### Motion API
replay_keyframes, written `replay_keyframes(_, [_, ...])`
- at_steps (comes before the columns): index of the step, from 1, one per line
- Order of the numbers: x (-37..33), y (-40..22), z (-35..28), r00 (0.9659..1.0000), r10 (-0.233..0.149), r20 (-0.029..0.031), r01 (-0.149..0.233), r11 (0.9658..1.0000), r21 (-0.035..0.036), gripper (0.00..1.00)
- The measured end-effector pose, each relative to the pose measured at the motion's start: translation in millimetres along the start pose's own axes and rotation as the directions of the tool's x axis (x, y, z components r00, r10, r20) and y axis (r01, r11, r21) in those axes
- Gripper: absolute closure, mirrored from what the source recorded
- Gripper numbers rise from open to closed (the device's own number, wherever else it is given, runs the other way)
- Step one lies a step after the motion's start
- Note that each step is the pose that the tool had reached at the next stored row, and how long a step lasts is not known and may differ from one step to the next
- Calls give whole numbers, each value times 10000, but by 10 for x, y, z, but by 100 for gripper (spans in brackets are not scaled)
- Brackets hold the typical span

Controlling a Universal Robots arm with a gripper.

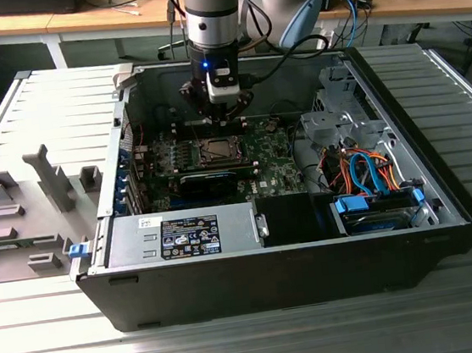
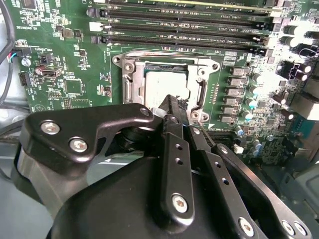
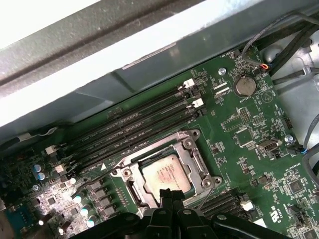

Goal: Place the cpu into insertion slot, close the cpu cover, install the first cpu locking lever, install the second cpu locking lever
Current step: 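Install the first cpu locking lever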

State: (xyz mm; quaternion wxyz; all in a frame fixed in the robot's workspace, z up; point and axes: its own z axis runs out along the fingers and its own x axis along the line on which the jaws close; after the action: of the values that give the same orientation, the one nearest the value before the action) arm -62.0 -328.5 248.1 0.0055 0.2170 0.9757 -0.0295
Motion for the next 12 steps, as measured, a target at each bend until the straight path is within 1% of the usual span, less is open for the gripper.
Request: replay_keyframes(12, [0, 0, 0, 9996, -276, 15, 276, 9996, -6, 89])
